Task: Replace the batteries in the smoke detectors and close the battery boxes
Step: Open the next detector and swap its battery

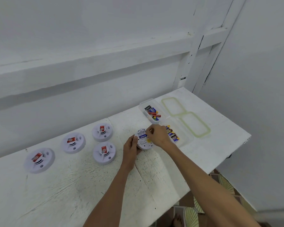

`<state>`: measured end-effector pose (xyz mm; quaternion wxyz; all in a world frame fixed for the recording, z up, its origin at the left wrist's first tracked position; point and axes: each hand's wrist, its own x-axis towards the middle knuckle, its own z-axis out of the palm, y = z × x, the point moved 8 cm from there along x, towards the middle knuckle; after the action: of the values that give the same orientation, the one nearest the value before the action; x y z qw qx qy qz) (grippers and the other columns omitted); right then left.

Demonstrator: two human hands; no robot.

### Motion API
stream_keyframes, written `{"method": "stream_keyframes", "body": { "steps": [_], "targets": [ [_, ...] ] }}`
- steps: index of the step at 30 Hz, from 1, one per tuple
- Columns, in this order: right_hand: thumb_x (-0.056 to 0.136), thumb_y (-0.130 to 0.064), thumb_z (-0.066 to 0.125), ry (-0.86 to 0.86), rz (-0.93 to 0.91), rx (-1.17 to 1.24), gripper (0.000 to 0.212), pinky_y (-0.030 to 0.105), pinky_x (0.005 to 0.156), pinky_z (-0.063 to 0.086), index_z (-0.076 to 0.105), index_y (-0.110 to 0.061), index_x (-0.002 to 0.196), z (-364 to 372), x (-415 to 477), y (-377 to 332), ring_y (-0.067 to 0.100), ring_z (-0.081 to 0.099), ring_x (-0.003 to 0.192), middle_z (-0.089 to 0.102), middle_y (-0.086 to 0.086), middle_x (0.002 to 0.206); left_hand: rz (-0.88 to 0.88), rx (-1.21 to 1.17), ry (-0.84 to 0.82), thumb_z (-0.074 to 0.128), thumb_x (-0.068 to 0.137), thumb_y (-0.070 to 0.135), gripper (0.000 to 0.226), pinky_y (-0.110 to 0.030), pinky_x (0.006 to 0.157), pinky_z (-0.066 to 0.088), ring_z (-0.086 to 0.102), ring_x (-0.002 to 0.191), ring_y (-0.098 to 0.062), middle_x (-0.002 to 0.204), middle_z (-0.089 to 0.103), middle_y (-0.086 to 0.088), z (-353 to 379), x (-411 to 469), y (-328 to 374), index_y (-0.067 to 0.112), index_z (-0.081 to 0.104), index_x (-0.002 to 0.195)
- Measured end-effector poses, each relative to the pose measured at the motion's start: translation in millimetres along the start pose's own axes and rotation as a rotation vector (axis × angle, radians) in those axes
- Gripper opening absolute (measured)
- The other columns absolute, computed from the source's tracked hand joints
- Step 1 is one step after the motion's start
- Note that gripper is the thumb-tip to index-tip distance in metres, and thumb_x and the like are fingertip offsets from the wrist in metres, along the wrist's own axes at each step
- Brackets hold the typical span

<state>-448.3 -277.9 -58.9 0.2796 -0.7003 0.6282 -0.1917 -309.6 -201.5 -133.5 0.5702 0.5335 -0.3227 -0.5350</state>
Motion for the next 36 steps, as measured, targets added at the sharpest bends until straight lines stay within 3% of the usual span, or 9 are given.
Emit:
{"method": "stream_keyframes", "body": {
  "steps": [4, 9, 12, 19, 22, 26, 29, 32, 36],
  "targets": [
    [0.09, -0.015, 0.053, -0.029, 0.012, 0.001, 0.026, 0.013, 0.053, 0.039, 0.076, -0.012, 0.101, 19, -2, -4, 0.013, 0.063, 0.073, 0.074, 0.004, 0.093, 0.015, 0.004, -0.001, 0.047, 0.111, 0.028, 0.031, -0.04, 0.09, 0.062, 0.074, 0.108, -0.025, 0.116, 0.076, -0.009, -1, 0, 0, 0.012, 0.067, 0.128],
    [0.088, -0.024, 0.056, 0.082, 0.168, 0.03, 0.021, 0.034, 0.063, 0.056, 0.071, -0.01, 0.084, 21, -3, 8, 0.023, 0.066, 0.086, 0.071, 0.008, 0.085, 0.022, 0.012, 0.003, 0.047, 0.111, 0.028, 0.03, -0.036, 0.087, 0.063, 0.074, 0.107, -0.022, 0.117, 0.076, -0.007, 1, 0, 0, 0.014, 0.067, 0.128],
    [0.087, -0.029, 0.061, 0.091, 0.215, -0.019, 0.026, 0.027, 0.051, 0.041, 0.066, -0.004, 0.086, 28, -4, 10, 0.025, 0.066, 0.081, 0.068, 0.016, 0.089, 0.024, 0.014, 0.002, 0.047, 0.111, 0.028, 0.029, -0.036, 0.087, 0.063, 0.074, 0.108, -0.021, 0.117, 0.077, -0.005, 0, 0, 1, 0.016, 0.068, 0.128],
    [0.095, -0.033, 0.057, 0.088, 0.283, -0.003, 0.031, 0.021, 0.047, 0.024, 0.05, -0.005, 0.083, 23, 2, 12, 0.027, 0.06, 0.083, 0.063, 0.017, 0.094, 0.029, 0.027, 0.002, 0.048, 0.11, 0.029, 0.031, -0.04, 0.09, 0.062, 0.074, 0.109, -0.024, 0.118, 0.076, -0.007, -1, 1, -2, 0.013, 0.066, 0.13],
    [0.093, -0.04, 0.058, 0.097, 0.332, 0.061, 0.041, 0.022, 0.046, 0.03, 0.055, -0.003, 0.075, 21, 7, 22, 0.022, 0.054, 0.066, 0.06, 0.012, 0.076, 0.039, 0.042, -0.003, 0.049, 0.11, 0.028, 0.03, -0.037, 0.087, 0.063, 0.074, 0.107, -0.022, 0.118, 0.076, -0.008, 0, 0, -1, 0.012, 0.065, 0.13],
    [0.09, -0.043, 0.059, 0.094, 0.353, 0.109, 0.043, 0.03, 0.058, 0.041, 0.057, -0.006, 0.067, 32, 8, 30, 0.025, 0.05, 0.075, 0.053, 0.008, 0.063, 0.05, 0.056, 0.007, 0.05, 0.109, 0.029, 0.023, -0.036, 0.084, 0.064, 0.075, 0.104, -0.02, 0.114, 0.076, -0.004, -1, -1, 2, 0.02, 0.066, 0.122],
    [0.087, -0.037, 0.062, 0.127, 0.375, 0.184, 0.042, 0.03, 0.053, 0.042, 0.057, -0.008, 0.059, 27, -2, 27, 0.027, 0.055, 0.067, 0.051, 0.004, 0.052, 0.057, 0.064, -0.005, 0.05, 0.109, 0.03, 0.024, -0.034, 0.083, 0.064, 0.075, 0.103, -0.019, 0.113, 0.076, -0.004, 0, -1, 2, 0.019, 0.066, 0.123],
    [0.085, -0.031, 0.063, 0.178, 0.388, 0.276, 0.041, 0.036, 0.064, 0.057, 0.067, 0.0, 0.059, 20, -9, 23, 0.031, 0.067, 0.065, 0.065, 0.012, 0.056, 0.065, 0.064, -0.007, 0.049, 0.109, 0.028, 0.024, -0.03, 0.08, 0.063, 0.076, 0.103, -0.017, 0.113, 0.076, -0.003, 0, -2, 5, 0.018, 0.066, 0.123],
    [0.082, -0.026, 0.065, 0.223, 0.351, 0.34, 0.026, 0.039, 0.069, 0.058, 0.071, -0.001, 0.077, 9, -9, 13, 0.027, 0.068, 0.072, 0.07, 0.016, 0.073, 0.06, 0.091, -0.011, 0.049, 0.109, 0.029, 0.021, -0.024, 0.077, 0.061, 0.075, 0.101, -0.01, 0.114, 0.075, 0.0, 1, -2, 5, 0.024, 0.065, 0.122]
  ]
}}
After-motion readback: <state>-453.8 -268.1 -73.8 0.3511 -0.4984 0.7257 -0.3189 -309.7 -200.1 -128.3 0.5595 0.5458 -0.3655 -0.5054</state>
